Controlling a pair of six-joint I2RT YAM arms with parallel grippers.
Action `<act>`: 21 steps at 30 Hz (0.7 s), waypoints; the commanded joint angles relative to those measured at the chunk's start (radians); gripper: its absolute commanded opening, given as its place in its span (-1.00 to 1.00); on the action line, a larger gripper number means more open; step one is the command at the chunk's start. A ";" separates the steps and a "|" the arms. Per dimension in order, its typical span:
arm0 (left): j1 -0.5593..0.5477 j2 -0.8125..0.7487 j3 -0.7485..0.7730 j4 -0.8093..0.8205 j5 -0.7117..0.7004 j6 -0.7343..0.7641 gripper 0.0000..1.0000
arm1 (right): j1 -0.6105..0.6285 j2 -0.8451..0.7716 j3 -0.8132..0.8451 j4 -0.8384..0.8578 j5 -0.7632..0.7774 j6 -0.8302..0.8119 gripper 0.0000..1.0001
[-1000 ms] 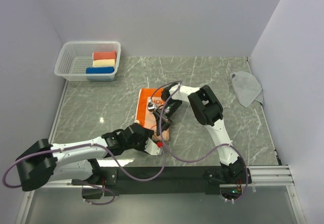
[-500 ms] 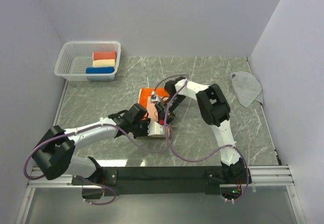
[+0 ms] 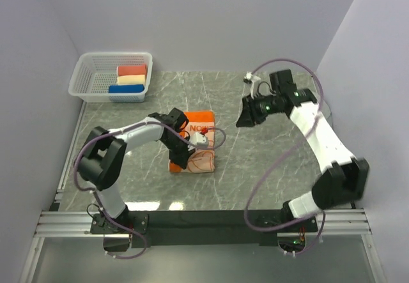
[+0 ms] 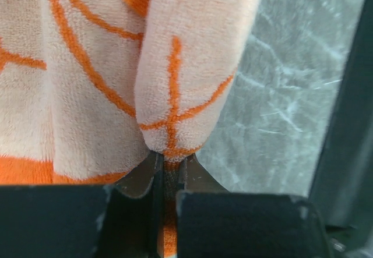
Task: Roll the towels
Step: Roll the towel
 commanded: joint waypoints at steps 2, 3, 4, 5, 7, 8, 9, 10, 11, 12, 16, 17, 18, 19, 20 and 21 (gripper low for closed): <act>0.029 0.178 0.099 -0.197 0.097 0.016 -0.99 | 0.019 -0.212 -0.158 0.099 0.076 -0.055 -0.26; 0.043 0.204 0.143 -0.225 0.100 0.017 -0.99 | 0.023 -0.240 -0.199 0.103 0.082 -0.081 -0.26; 0.052 0.230 0.169 -0.242 0.109 0.020 -0.99 | 0.048 -0.264 -0.214 0.099 0.095 -0.096 -0.25; 0.060 0.282 0.192 -0.259 0.116 0.023 -0.99 | 0.071 -0.302 -0.228 0.094 0.145 -0.115 -0.26; 0.084 0.335 0.264 -0.317 0.133 0.040 -0.99 | 0.156 -0.336 -0.265 0.097 0.209 -0.156 -0.25; 0.090 0.377 0.284 -0.329 0.134 0.042 -0.99 | 0.196 -0.353 -0.279 0.105 0.240 -0.167 -0.24; 0.102 0.394 0.320 -0.343 0.130 0.045 -0.99 | 0.236 -0.379 -0.302 0.114 0.309 -0.179 -0.23; 0.107 0.411 0.334 -0.354 0.128 0.043 -0.99 | 0.276 -0.390 -0.311 0.135 0.343 -0.184 -0.20; 0.112 0.439 0.347 -0.363 0.128 0.045 -0.99 | 0.369 -0.402 -0.322 0.152 0.375 -0.185 -0.16; 0.119 0.453 0.375 -0.372 0.128 0.048 -0.99 | 0.412 -0.399 -0.337 0.166 0.456 -0.192 -0.09; 0.130 0.516 0.435 -0.421 0.145 0.059 -0.99 | 0.638 -0.329 -0.348 0.282 0.692 -0.219 0.13; 0.130 0.525 0.440 -0.418 0.143 0.057 -0.99 | 0.670 -0.279 -0.345 0.304 0.732 -0.230 0.15; 0.130 0.530 0.444 -0.417 0.143 0.057 -0.99 | 0.739 -0.252 -0.342 0.327 0.763 -0.254 0.17; 0.130 0.531 0.446 -0.415 0.139 0.054 -0.99 | 0.764 -0.226 -0.340 0.377 0.830 -0.270 0.18; 0.130 0.536 0.446 -0.415 0.139 0.052 -0.99 | 0.793 -0.174 -0.340 0.408 0.851 -0.285 0.19; 0.132 0.540 0.450 -0.417 0.137 0.052 -0.99 | 0.827 -0.148 -0.336 0.434 0.872 -0.313 0.19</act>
